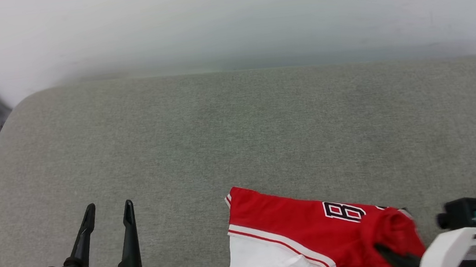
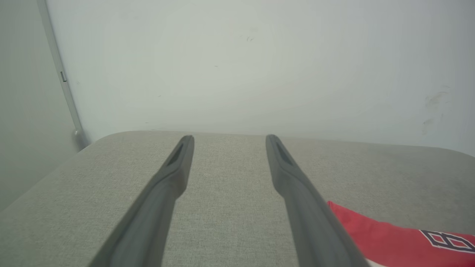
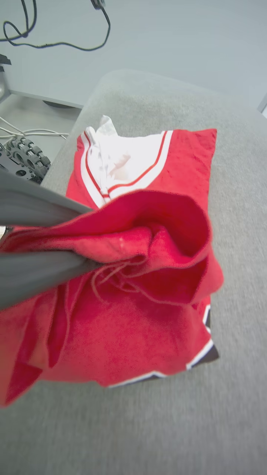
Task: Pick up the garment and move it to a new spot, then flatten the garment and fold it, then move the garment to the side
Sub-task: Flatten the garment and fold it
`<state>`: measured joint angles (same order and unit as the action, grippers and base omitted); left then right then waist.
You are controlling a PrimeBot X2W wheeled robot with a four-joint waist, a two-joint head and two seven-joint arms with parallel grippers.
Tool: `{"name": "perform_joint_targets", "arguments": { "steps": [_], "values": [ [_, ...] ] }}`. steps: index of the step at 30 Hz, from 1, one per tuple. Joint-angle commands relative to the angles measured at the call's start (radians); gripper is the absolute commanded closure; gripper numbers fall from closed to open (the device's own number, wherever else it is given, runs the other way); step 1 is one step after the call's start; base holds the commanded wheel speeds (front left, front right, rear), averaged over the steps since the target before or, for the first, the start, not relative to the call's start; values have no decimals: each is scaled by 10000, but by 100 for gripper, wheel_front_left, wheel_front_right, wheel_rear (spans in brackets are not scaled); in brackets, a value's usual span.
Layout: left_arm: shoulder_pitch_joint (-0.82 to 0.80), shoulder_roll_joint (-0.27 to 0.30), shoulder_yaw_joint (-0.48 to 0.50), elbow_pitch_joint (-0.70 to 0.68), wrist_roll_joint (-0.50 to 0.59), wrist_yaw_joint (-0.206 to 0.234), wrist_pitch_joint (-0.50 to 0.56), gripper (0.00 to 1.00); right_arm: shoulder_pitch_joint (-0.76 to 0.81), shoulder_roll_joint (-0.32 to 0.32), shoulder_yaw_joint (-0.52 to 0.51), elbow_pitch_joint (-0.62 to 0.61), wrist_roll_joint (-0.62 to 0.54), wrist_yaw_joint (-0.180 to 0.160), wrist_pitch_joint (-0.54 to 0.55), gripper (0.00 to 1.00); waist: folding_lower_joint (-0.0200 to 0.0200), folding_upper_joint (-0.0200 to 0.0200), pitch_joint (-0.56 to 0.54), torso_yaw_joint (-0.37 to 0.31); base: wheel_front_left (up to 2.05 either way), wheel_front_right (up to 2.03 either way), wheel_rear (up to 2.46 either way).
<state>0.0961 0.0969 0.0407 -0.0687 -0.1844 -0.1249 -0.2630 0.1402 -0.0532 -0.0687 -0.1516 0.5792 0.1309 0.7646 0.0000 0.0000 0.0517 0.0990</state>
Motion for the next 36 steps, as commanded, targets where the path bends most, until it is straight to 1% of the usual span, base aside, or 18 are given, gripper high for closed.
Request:
{"name": "perform_joint_targets", "arguments": {
  "steps": [1,7,11,14,24,25,26,31,33,36],
  "values": [
    [-35,20,-52,25,46,-37,-22,0,-5,44,433,-5,448,-2,-77,100,0,0,15,104,0,0,0],
    [-137,74,-156,108,23,-41,-22,0,-497,37,1917,435,2174,-3,-923,100,0,0,89,392,0,0,0],
    [-201,124,-280,203,42,-50,-22,0,-1078,34,2743,1058,2903,-2,-1616,100,0,0,123,588,0,0,0],
    [-217,138,-359,235,19,-50,-22,0,-1604,36,3222,1705,3251,-2,-2221,100,0,0,141,720,0,0,0],
    [-346,146,-427,285,-13,-57,-22,0,-3351,31,4268,4510,4049,-3,-4041,100,0,0,261,1031,0,0,0],
    [-358,143,-427,288,-17,-58,-22,0,-3522,41,4457,4698,4020,-2,-4132,85,0,0,269,1051,0,0,0],
    [-363,146,-423,291,-20,-58,-22,0,-3635,47,4625,4823,4199,0,-4244,0,0,0,273,1063,0,0,0],
    [-272,157,-356,285,-21,-60,-22,0,-4022,35,5477,5052,4892,-2,-4451,0,0,0,231,1022,0,0,0],
    [-259,150,-331,274,-16,-60,-22,0,-4098,32,5619,5018,5040,-2,-4565,0,0,0,180,969,0,0,0],
    [-249,158,-288,237,-17,-61,-22,0,-4196,34,5756,4928,4734,-2,-4531,0,0,0,107,839,0,0,0]
  ]
}}
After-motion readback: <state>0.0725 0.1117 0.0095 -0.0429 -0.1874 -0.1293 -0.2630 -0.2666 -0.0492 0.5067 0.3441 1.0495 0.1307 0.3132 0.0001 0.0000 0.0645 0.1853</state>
